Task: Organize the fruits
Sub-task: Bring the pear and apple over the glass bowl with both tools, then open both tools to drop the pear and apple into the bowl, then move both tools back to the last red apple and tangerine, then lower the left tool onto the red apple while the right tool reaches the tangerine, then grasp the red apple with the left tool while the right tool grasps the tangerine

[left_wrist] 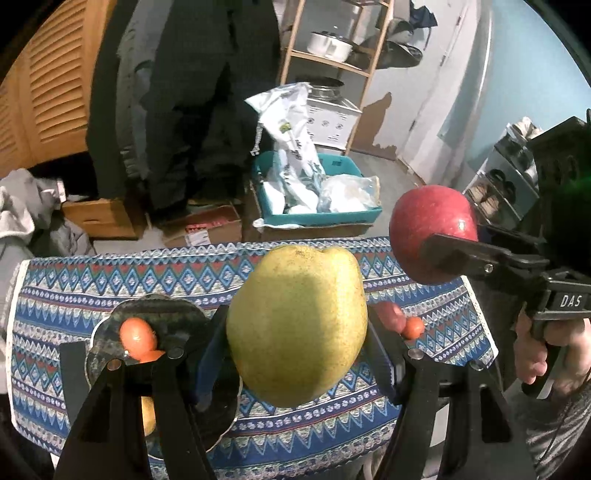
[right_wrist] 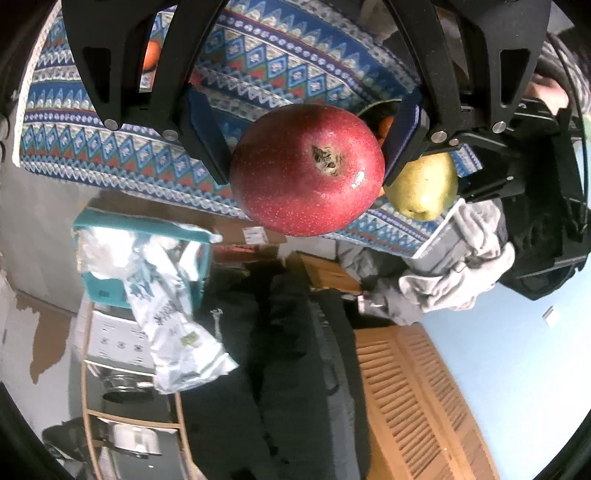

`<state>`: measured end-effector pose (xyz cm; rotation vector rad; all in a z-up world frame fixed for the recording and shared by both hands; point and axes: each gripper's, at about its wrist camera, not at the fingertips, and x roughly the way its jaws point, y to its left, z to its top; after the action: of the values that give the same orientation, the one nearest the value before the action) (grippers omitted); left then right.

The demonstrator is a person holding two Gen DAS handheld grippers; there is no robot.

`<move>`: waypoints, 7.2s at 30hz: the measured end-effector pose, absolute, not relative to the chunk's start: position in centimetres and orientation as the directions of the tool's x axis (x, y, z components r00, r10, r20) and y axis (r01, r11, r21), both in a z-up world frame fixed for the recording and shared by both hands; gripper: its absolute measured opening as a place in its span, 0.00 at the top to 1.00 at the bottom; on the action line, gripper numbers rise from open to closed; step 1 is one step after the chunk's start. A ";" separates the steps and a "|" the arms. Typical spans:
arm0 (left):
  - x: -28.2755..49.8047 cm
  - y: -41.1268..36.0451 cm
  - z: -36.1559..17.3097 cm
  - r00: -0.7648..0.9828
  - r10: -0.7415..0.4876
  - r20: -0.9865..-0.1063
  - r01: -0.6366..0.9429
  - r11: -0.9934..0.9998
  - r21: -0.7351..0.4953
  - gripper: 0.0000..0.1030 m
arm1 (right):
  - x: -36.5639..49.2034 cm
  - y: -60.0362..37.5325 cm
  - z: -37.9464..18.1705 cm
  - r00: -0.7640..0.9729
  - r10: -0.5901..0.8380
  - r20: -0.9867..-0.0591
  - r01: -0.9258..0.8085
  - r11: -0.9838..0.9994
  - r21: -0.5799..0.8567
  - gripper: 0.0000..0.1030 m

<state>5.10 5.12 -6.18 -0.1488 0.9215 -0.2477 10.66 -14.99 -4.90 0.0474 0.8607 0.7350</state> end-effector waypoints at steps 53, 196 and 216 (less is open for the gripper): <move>5.9 23.7 -22.1 0.389 -0.118 -0.913 -0.262 0.937 -0.233 0.32 | 13.8 6.3 -22.2 0.099 0.473 -0.875 -0.663 0.687 0.296 0.23; 11.6 -16.1 -22.6 0.259 -0.284 -0.923 0.448 0.882 -0.145 0.24 | 12.4 -31.7 -27.9 0.246 0.281 -0.928 -0.254 0.942 0.218 0.55; 14.6 -20.2 -27.9 0.134 -0.301 -0.944 0.443 0.870 -0.215 0.23 | 12.9 -37.2 -26.4 0.309 0.300 -0.902 -0.125 0.953 0.274 0.55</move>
<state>14.60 -20.16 -27.91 0.1273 1.3321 -0.5413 12.87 -37.18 -26.44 0.1633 1.2258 0.2827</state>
